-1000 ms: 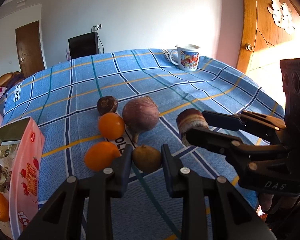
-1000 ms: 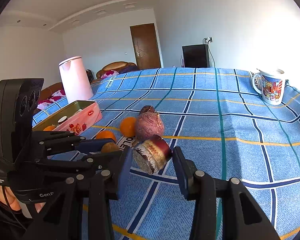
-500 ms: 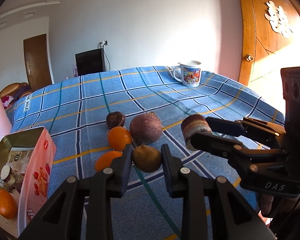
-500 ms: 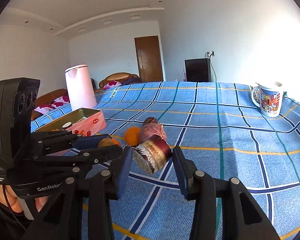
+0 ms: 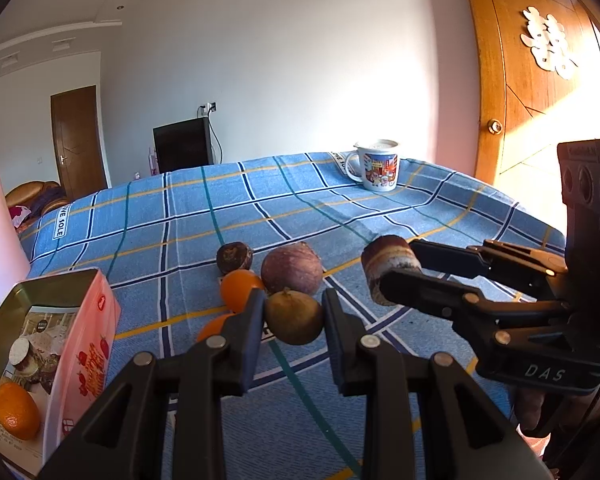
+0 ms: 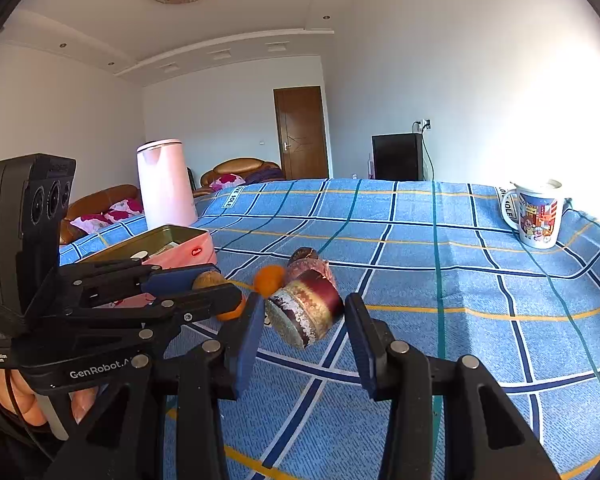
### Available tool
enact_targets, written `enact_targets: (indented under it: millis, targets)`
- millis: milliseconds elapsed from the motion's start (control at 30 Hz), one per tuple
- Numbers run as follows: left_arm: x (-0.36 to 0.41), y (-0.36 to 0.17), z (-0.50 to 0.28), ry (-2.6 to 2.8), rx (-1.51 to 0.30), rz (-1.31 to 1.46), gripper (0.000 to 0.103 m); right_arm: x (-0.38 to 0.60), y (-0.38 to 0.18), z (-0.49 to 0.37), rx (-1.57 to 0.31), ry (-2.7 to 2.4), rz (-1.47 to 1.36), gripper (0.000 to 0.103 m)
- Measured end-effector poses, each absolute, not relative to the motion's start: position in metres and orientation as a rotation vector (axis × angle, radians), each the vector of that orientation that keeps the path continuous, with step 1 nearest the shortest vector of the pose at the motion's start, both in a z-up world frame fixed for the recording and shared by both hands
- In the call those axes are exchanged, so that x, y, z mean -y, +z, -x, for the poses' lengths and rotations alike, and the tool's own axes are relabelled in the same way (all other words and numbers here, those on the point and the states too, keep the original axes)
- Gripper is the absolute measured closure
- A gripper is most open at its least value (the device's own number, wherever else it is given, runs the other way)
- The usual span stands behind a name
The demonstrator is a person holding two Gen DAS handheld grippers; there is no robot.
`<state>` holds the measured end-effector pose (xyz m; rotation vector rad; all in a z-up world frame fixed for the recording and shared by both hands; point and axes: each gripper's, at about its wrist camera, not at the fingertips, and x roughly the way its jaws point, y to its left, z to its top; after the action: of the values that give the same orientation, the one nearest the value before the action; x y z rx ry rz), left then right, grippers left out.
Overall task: Organize fruits
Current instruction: 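Grasp another round yellow-brown fruit with the left gripper while the right gripper grasps the striped cylinder, then carry both held items over the tin box and open both grippers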
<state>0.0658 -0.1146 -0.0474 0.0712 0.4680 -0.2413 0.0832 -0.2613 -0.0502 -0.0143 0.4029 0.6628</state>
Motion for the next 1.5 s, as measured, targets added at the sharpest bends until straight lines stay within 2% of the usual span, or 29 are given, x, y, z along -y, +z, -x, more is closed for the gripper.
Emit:
enact_targets:
  millis: [833, 1133, 1500]
  targets:
    - [0.106, -0.041, -0.05, -0.22, -0.367, -0.063, 0.072, 0.263, -0.047, -0.064, -0.272, 0.66, 0.041, 0.059]
    - [0.079, -0.034, -0.045, -0.171, -0.367, -0.01, 0.072, 0.251, -0.03, -0.064, -0.295, 0.658, 0.059, 0.059]
    - [0.019, -0.023, -0.037, -0.065, -0.347, 0.07, 0.072, 0.189, -0.007, -0.082, -0.331, 0.782, 0.09, 0.059]
